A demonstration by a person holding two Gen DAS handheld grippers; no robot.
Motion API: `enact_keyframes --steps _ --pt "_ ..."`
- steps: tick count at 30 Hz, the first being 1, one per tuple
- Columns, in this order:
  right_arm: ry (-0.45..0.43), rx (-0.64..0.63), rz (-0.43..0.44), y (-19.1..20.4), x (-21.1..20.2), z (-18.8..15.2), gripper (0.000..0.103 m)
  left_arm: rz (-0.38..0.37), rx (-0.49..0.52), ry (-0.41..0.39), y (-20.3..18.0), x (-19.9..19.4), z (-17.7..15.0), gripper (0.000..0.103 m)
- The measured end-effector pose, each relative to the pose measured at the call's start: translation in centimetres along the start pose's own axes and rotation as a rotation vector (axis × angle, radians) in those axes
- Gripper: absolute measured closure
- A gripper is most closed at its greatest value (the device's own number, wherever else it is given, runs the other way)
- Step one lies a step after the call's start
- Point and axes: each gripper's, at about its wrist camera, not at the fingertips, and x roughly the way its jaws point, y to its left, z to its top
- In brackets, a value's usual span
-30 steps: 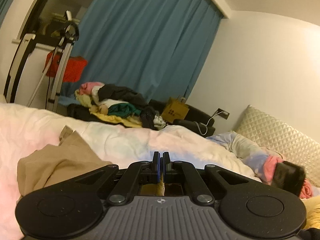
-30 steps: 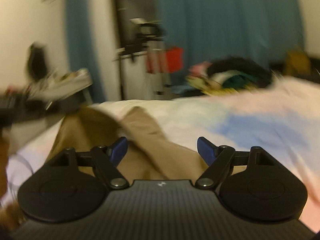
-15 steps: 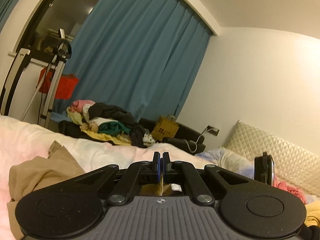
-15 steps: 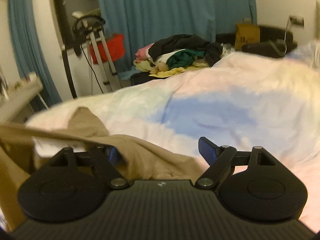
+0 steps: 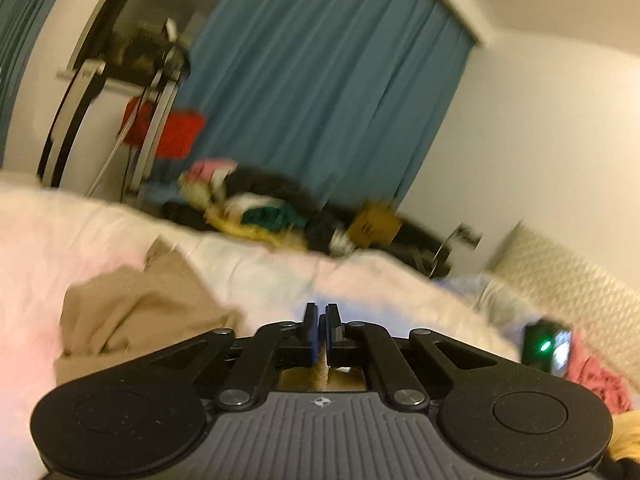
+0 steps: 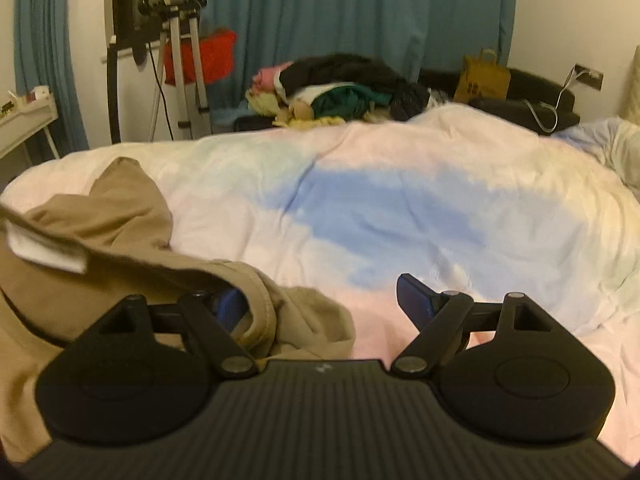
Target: Fold clothes
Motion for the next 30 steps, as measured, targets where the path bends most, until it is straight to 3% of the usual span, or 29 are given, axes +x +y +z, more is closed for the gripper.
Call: enact_keyframes --steps 3,5,6,10,17,19,21,23,25,30 --pt "0.021 0.014 0.016 0.1 0.5 -0.3 0.022 0.047 0.004 0.083 0.2 1.3 -0.6 0.082" --pt "0.038 0.028 0.027 0.0 0.8 -0.5 0.022 0.085 0.033 0.109 0.0 2.1 -1.1 0.053" --pt "0.044 0.038 0.033 0.0 1.0 -0.6 0.022 0.108 0.050 0.121 -0.1 2.5 -1.4 0.049" --pt "0.055 0.066 0.051 0.0 1.4 -0.6 0.022 0.187 0.084 0.178 -0.2 4.8 -2.6 0.045" --pt "0.082 0.074 0.057 0.1 2.2 -1.0 0.022 0.359 0.019 0.273 1.4 9.8 -3.0 0.044" --pt "0.102 0.070 0.047 0.1 2.9 -1.2 0.022 0.381 0.025 0.278 1.8 10.0 -3.4 0.046" --pt "0.123 0.068 0.035 0.1 3.7 -1.5 0.022 0.404 0.031 0.283 2.1 10.2 -3.8 0.054" --pt "0.134 0.070 0.026 0.2 4.3 -1.8 0.022 0.427 0.037 0.289 2.4 10.5 -4.2 0.083" --pt "0.135 0.076 0.023 0.2 4.5 -1.9 0.022 0.386 0.063 0.239 1.7 9.3 -3.9 0.094" --pt "0.084 0.080 0.041 0.2 3.6 -1.6 0.022 0.283 0.129 0.116 -0.1 6.4 -3.2 0.099"
